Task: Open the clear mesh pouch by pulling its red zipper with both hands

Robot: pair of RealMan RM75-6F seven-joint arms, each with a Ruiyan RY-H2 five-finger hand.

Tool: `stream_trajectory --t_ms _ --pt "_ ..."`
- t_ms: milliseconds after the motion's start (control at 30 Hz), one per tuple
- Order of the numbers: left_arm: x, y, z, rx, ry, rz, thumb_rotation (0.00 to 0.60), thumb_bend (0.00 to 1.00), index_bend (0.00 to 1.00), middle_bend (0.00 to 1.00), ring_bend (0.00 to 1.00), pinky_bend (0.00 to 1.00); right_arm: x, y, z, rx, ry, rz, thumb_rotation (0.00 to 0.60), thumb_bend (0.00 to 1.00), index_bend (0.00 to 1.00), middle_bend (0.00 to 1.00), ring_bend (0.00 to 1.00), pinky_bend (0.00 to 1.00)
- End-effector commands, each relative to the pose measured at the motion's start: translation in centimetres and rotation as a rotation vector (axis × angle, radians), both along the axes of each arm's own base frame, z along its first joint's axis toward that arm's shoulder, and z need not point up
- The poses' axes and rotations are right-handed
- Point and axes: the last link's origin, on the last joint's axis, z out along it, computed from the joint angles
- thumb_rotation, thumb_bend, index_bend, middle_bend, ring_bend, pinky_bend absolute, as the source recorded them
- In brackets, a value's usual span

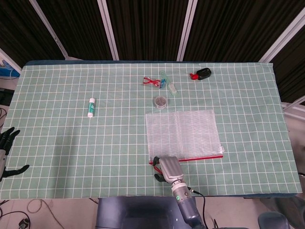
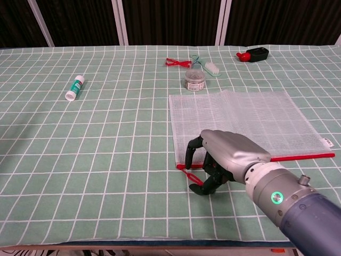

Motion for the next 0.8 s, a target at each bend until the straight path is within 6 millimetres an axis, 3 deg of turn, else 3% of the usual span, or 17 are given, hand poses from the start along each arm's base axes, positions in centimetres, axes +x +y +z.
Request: stream_trajectory --t_ms 33,600,800 --pt "0.0 0.0 0.0 -0.001 -0.001 0.0 0.6 0.02 0.0 0.0 0.0 0.0 -0.1 -0.1 -0.1 -0.002 -0.003 -0.009 0.6 0.36 0.49 1.0 1.0 1.0" --pt "0.0 0.0 0.0 -0.005 -0.006 0.005 0.6 0.02 0.0 0.0 0.0 0.0 -0.9 -0.1 -0.7 0.001 0.006 -0.046 0.6 0.36 0.49 1.0 1.0 1.0" --pt "0.0 0.0 0.0 -0.005 -0.004 0.004 0.6 0.01 0.0 0.0 0.0 0.0 -1.4 -0.2 -0.6 -0.006 0.007 -0.062 0.6 0.41 0.52 1.0 1.0 1.0"
